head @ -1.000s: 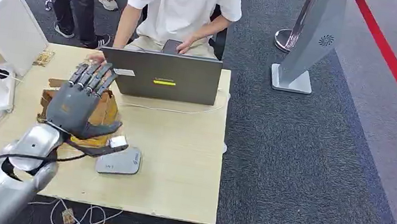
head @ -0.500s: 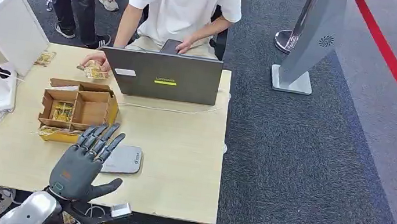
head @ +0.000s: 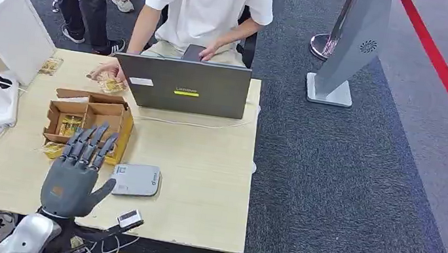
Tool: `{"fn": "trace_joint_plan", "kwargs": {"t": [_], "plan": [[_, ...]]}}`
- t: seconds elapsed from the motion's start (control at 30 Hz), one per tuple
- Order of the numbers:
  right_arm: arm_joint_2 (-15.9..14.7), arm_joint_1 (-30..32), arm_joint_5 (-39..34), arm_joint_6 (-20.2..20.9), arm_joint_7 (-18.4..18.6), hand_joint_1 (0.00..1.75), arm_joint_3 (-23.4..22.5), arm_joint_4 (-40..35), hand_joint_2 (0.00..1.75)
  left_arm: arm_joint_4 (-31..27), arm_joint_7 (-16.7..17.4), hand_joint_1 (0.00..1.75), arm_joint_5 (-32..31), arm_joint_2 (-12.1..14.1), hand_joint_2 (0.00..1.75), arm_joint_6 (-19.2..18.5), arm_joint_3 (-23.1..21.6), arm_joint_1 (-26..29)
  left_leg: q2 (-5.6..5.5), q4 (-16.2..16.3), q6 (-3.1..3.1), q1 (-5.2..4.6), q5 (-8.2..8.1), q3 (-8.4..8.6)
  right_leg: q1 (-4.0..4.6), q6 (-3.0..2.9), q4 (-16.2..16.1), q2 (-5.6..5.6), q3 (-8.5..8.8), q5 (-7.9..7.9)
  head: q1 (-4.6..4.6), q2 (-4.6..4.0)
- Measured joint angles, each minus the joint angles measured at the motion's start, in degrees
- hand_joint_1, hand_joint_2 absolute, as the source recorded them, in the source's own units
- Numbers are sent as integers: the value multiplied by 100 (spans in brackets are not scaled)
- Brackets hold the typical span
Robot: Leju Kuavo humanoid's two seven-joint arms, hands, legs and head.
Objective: Pass the card to the sensor for recognition and then transmit it.
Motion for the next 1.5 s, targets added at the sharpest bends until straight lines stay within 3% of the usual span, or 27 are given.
{"fn": "trace_joint_plan", "kwargs": {"t": [0.1, 0.23, 0.43, 1.03, 1.23, 1.5], "plan": [[0, 0, 41, 2, 4, 0, 0, 0, 0, 133, 146, 0, -142, -72, 175, -28, 170, -91, 0, 0, 0, 0, 0, 0, 0, 0, 0, 0, 0, 0, 0, 0], [0, -1, 61, 9, 13, 0, 0, 0, 0, 471, 404, 0, -277, -109, 175, -583, 386, -298, 0, 0, 0, 0, 1, 1, 0, -1, 1, -1, 2, 1, -2, 0], [0, -1, 98, 9, 44, 0, 0, 0, 0, 938, 557, 0, -291, -109, 175, -977, 570, -470, 0, 0, -2, 0, 3, -1, 0, -1, 2, -1, 1, 1, 0, 0], [0, 0, 118, -20, 46, 0, 0, 0, 0, 1292, 664, 0, -284, -120, 175, -1073, 660, -599, -1, 0, -2, 0, 4, 0, 0, -1, 1, -1, -3, 1, -2, 0], [0, -11, 210, 20, 57, 0, 0, 0, 0, 1661, 878, 0, -339, -212, 175, -1056, 752, -1119, -1, 0, -2, 0, 4, -1, 0, 0, 2, -1, 0, 2, -2, 0], [0, -24, 238, 26, 81, 0, 0, 0, 0, 2052, 913, 0, -358, -247, 175, -1064, 795, -1373, -1, 0, -2, 0, 4, -1, 0, 0, 2, -1, 1, 2, 0, -2]]}}
